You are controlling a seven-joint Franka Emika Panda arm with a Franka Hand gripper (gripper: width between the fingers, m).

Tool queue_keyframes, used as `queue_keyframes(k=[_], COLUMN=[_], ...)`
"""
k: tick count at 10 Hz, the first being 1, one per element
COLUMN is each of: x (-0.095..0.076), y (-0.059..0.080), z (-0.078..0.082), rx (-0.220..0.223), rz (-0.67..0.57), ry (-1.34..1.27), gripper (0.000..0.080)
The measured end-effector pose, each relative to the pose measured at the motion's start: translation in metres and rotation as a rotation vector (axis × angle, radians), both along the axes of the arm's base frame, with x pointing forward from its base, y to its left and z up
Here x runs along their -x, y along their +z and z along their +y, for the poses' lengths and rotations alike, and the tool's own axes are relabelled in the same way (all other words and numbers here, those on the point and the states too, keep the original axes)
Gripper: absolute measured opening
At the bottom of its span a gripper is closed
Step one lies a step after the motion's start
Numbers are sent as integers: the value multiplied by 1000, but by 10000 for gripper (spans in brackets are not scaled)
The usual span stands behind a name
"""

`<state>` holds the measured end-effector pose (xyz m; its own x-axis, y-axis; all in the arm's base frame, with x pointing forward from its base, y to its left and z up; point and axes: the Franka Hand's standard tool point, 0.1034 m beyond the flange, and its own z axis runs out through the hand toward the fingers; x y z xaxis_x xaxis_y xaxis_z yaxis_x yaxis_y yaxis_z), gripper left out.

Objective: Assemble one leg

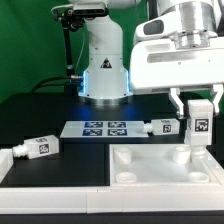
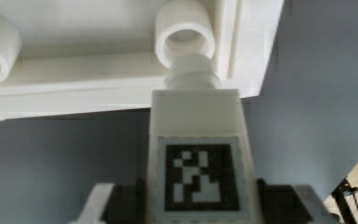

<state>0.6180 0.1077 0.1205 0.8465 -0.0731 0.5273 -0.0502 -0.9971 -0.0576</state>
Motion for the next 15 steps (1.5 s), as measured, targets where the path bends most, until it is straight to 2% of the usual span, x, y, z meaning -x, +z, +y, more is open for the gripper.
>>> queue_keyframes(k=[2, 3, 5, 8, 12, 15], x=[-5, -11, -11, -11, -7, -8], y=[-6, -11, -26, -31, -43, -43], z=[6, 9, 7, -3, 3, 2], rx=[9, 17, 30, 39, 46, 53], rz=[-1, -7, -4, -6, -12, -37], ry=[14, 21, 20, 9, 18, 19], gripper=[285, 285, 285, 285, 286, 286])
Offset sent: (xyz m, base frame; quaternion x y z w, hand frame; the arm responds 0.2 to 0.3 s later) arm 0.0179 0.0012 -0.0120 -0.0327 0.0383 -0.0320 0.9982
